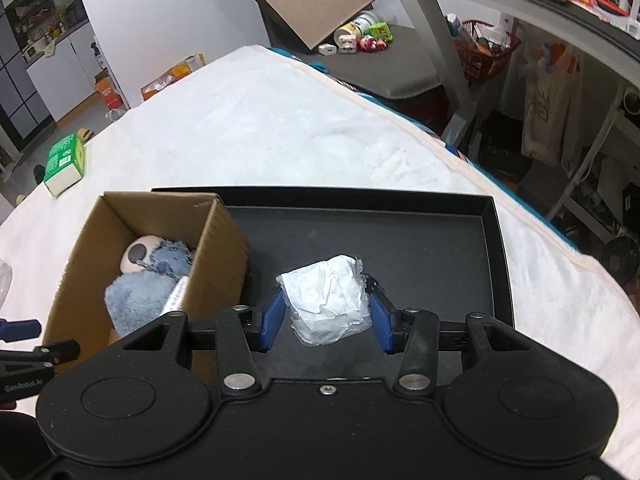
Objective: Organize soft objects
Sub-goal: 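Lift the white tissue pack with the right gripper and carry it to the box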
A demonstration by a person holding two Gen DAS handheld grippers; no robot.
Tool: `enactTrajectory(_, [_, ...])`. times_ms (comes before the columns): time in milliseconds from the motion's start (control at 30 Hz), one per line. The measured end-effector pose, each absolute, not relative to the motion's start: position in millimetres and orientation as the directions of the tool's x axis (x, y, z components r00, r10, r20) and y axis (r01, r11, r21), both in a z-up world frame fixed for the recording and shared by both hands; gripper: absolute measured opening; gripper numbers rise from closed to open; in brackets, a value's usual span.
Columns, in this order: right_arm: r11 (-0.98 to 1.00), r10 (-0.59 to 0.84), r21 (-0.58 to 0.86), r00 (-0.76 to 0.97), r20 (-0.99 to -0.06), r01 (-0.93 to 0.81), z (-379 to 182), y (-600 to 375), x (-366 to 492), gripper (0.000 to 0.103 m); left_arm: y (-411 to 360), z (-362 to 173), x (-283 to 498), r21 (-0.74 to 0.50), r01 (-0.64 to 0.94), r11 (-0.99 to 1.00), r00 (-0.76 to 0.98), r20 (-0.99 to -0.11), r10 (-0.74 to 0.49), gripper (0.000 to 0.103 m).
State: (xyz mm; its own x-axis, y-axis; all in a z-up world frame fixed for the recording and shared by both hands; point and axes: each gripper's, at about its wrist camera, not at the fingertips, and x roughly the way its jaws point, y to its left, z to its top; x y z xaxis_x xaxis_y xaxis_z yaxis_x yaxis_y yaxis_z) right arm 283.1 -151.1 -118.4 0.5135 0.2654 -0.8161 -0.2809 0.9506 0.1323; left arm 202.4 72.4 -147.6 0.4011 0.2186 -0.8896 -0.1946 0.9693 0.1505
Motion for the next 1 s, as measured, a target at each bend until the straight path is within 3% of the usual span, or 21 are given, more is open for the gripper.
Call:
enactTrajectory(300, [0.941,0.289,0.133,0.536,-0.793,-0.310,-98,-130,281,0.045,78,-151,203,0.110,-0.188,0.976,0.400,-0.899,0.178,0.051])
enactTrajectory(533, [0.933,0.305,0.129,0.550,-0.778,-0.335,-86,-112,280,0.045,83,-152,202,0.086,-0.205,0.975,0.408,-0.898,0.165,0.033])
enactTrajectory(1000, [0.900,0.375,0.168,0.520,-0.767,-0.401,-73,-76,270,0.045,102,-157,199,0.005,-0.256,0.967,0.399,-0.910,0.111,0.008])
